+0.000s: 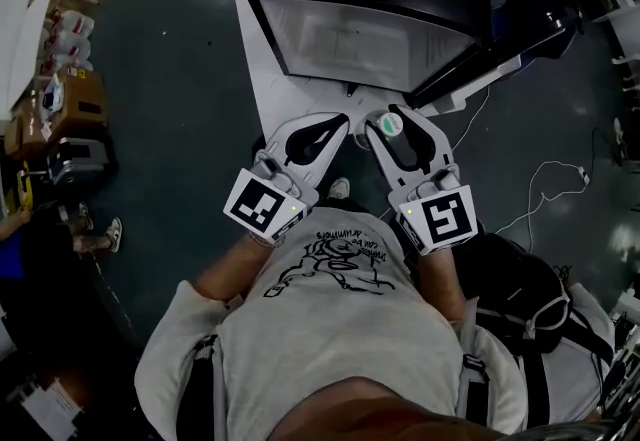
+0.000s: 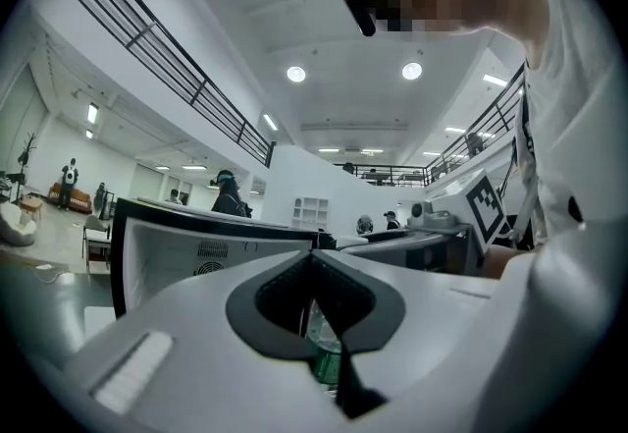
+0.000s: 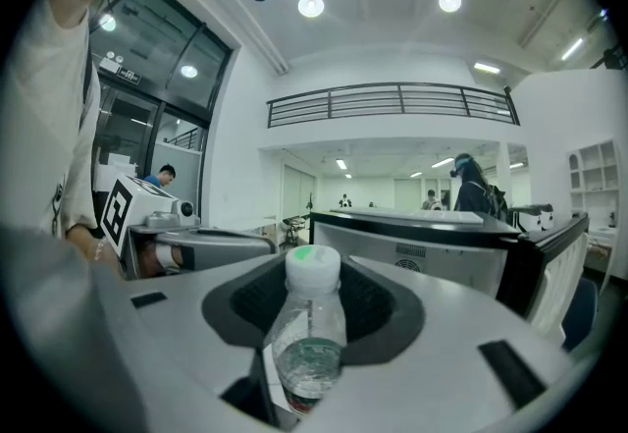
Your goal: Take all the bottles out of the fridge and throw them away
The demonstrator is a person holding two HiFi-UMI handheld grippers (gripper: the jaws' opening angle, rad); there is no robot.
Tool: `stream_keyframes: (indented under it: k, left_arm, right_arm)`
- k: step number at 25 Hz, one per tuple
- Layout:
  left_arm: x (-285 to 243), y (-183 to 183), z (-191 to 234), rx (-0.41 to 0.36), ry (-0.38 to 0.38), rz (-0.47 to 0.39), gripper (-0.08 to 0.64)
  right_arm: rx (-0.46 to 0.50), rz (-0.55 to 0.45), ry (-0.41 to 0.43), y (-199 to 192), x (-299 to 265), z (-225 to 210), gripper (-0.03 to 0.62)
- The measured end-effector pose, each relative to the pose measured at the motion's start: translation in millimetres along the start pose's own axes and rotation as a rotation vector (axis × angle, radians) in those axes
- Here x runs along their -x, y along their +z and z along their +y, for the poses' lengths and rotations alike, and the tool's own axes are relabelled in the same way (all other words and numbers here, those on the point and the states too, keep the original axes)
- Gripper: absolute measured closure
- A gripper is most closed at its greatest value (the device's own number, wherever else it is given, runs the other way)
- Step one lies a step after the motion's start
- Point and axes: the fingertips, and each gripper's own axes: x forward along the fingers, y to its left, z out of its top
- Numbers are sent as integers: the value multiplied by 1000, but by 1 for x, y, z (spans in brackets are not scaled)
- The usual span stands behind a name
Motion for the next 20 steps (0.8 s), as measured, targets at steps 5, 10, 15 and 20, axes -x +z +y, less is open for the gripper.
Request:
stream_keyframes:
  k: [5,10,15,20]
  left_arm:
    - [22,9,18,-5,37,-13,552]
    - [59,15,43,-5,94,-20,552]
    - [92,15,70,-9,165,-26,552]
    - [136,18,95,-16,218,-21,552]
  right_arm:
    - [20,-3,39,11,-18,19,430]
    - [31,1,90,20,-45,51,430]
    - [47,-3,157,23,-74,80,430]
    - [48,-4,211,29,-103,124,430]
